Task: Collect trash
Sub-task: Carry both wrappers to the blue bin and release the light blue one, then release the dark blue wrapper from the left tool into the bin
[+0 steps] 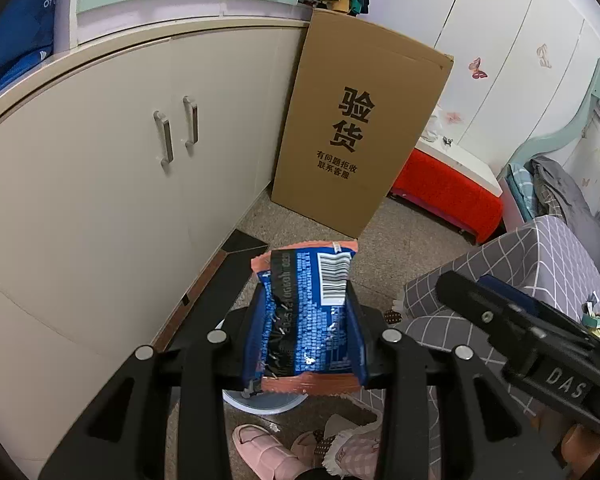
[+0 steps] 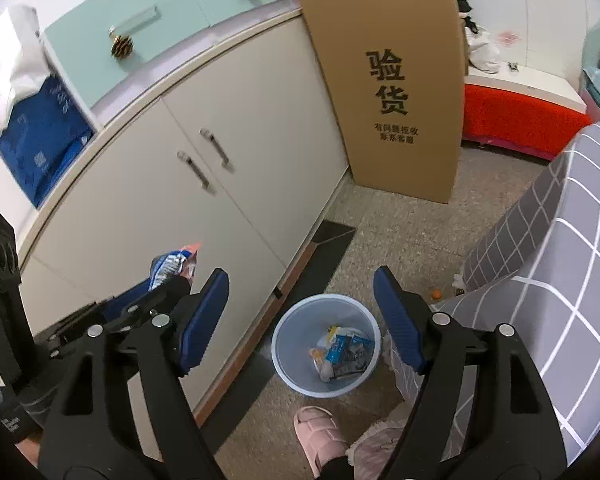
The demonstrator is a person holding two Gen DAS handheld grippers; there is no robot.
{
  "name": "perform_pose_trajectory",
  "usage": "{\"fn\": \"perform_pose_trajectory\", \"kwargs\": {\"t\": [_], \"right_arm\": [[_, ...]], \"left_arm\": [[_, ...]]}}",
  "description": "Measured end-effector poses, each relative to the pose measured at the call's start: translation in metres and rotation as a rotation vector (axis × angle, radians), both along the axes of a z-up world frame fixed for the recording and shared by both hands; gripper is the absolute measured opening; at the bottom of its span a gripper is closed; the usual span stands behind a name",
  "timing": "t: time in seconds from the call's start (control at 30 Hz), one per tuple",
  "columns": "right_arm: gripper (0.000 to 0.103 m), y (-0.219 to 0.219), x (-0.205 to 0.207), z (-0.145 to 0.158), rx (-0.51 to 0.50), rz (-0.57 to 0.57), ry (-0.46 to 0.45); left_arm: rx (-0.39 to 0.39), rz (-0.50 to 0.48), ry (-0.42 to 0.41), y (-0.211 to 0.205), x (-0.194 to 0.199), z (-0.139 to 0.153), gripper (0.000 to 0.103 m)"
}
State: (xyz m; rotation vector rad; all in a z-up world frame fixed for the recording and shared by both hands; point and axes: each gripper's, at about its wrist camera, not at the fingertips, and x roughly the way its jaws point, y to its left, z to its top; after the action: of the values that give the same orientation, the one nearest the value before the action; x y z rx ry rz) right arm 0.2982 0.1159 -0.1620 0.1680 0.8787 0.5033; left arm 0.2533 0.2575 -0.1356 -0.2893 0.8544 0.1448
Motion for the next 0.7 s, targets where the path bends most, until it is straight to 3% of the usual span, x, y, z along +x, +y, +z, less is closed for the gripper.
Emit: {"fn": "perform_pose_trajectory", "kwargs": {"t": [0.2, 0.23, 0.27, 0.33, 0.7], "right_arm": [[0.076, -0.006, 0.000, 0.004, 0.030, -0.030, -0.025], [0.076, -0.006, 0.000, 0.005, 0.035, -0.032, -0.026], [0.076, -0.007, 0.000, 0.005, 0.041, -0.035, -0.025], [0.077, -0.008, 0.001, 0.004, 0.046, -0.038, -0.021], [0.077, -0.013, -0.002, 0.014, 0.040, -0.056, -0.020]], "left_arm": [[0.010, -0.011, -0.011, -0.007, 0.009, 0.000, 0.039], [0.011, -0.012, -0.013, -0.007, 0.011, 0.000, 0.043], [0.010, -0.010, -0.005, -0.007, 0.014, -0.002, 0.059], [0.014, 0.014, -0.004, -0.006, 0.017, -0.003, 0.074], [0.011, 0.042, -0.030, -0.010, 0.005, 0.009, 0.074]]}}
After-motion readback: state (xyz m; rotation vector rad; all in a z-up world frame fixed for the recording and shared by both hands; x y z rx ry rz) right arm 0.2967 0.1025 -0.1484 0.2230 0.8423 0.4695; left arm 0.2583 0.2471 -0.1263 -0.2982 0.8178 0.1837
